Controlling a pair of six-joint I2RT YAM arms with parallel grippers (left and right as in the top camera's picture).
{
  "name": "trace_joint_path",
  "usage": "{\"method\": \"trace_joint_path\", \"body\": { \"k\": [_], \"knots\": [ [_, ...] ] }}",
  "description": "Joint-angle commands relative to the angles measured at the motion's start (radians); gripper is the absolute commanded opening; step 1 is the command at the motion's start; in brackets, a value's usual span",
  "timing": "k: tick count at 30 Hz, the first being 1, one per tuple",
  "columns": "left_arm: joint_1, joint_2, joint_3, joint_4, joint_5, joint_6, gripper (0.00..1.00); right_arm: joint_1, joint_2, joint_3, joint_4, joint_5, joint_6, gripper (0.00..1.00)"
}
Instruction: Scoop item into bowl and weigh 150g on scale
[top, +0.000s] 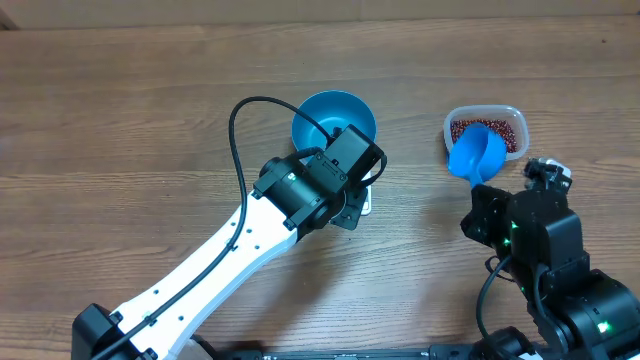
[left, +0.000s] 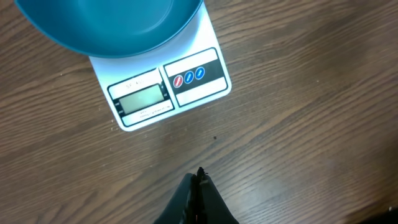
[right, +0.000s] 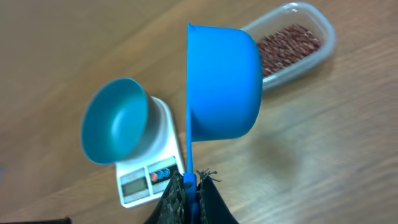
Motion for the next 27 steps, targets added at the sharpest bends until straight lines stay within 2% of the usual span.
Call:
{"method": "trace_joint_path", "body": {
  "k": [1,6,15,27],
  "knots": [
    [-0.004,0.003,-0.057,0.035,-0.017,-0.011,0.04,0.004,-0.011,0.032,-0.008,0.059,0.010,0.04],
    [-0.002,0.003,-0.190,0.178,-0.028,-0.010,0.04,0.004,-0.011,0.032,-0.004,0.070,0.010,0.04],
    [-0.001,0.016,-0.376,0.513,-0.077,0.070,0.05,0.004,-0.011,0.032,0.008,0.104,0.010,0.04],
    [0.028,0.192,-0.390,0.645,-0.081,0.146,0.04,0.004,-0.011,0.032,0.025,0.121,-0.001,0.04]
  ]
}}
